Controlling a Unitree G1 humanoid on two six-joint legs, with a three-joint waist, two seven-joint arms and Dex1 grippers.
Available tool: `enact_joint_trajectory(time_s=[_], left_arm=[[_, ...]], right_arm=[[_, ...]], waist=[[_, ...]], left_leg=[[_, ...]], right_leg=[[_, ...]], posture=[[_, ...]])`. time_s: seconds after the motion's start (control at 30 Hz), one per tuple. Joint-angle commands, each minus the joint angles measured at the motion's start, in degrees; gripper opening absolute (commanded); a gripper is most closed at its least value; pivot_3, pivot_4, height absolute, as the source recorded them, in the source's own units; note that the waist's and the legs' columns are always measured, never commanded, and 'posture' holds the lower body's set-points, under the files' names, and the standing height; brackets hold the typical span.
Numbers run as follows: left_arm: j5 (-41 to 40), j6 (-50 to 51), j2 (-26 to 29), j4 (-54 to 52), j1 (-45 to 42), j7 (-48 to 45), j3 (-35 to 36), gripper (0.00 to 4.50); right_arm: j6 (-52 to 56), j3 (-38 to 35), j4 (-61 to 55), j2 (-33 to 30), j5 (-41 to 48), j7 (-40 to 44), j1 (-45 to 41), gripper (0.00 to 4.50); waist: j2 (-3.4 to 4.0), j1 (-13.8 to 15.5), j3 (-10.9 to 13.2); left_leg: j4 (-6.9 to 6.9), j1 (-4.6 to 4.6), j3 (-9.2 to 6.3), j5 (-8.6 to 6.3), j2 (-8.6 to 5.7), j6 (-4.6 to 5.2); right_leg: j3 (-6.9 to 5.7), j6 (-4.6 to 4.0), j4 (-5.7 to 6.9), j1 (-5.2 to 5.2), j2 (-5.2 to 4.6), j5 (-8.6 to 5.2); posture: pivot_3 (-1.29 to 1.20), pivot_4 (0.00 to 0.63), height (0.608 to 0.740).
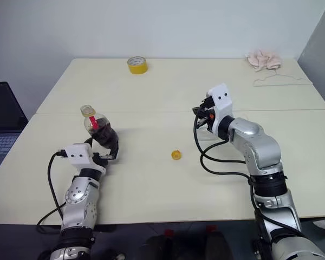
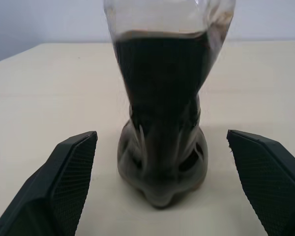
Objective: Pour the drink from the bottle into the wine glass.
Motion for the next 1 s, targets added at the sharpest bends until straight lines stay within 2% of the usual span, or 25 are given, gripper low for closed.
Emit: enact_joint_trajectory(time_s=[0.03,0.43,0.63,0.77,0.87,1.0], left_arm=[[0.1,0.3,0.4,-4.4,1.3,-0.3,-0.2,4.47],[0.3,4.0,-1.6,-13.1,8.5,-0.4,-2.6,4.47],[0.3,4.5,-3.4,-18.2,14.5,-0.9,-5.3,4.47],[1.1,6.3,-2.4,-23.0,16.8,-4.6,-10.0,4.5],[-1.0,9.7,-2.0,-27.1,16.1,-6.5,-11.6,4.5],[-0.7,14.0,0.4,-31.3,14.5,-10.1,-15.2,4.5]], right_arm=[[-1.1,-0.2,-1.6,0.0,-0.1,0.5,-1.0,0.0],[-1.8,-0.6,-1.3,-0.5,-1.2,0.8,-0.2,0.0],[-1.9,-1.9,-1.3,-4.0,-1.3,2.3,0.4,0.0],[-1.5,-3.4,-0.7,-10.4,-0.5,6.8,-0.4,0.85],[-1.9,-2.4,-0.5,-16.8,-1.0,12.2,-0.7,1.87],[-7.6,3.1,1.5,-26.2,-5.5,21.1,0.3,3.33]], waist=[[0.0,0.0,0.0],[0.0,0.1,0.0],[0.0,0.2,0.0],[0.0,0.5,0.0],[0.0,0.6,0.0],[0.0,0.5,0.0]], left_leg=[[0.0,0.0,0.0,0.0,0.0,0.0],[0.0,0.0,0.01,0.0,-0.01,0.0],[-0.01,0.0,0.02,0.0,-0.02,0.0],[-0.01,-0.01,0.03,0.0,-0.03,0.01],[0.0,-0.01,0.03,0.0,-0.04,0.02],[-0.01,-0.05,0.06,0.0,-0.01,0.03]], right_leg=[[0.0,0.0,0.0,0.0,0.0,0.0],[0.01,0.0,-0.02,0.01,0.0,0.0],[0.01,0.0,-0.05,0.03,-0.01,0.0],[0.02,0.0,-0.08,0.06,-0.01,0.0],[0.01,0.0,-0.13,0.09,-0.01,0.0],[0.0,0.0,-0.16,0.09,0.01,0.0]], posture=[[0.0,0.15,0.74],[0.0,0.15,0.74],[0.0,0.15,0.74],[0.0,0.15,0.74],[0.0,0.15,0.74],[0.0,0.15,0.74]])
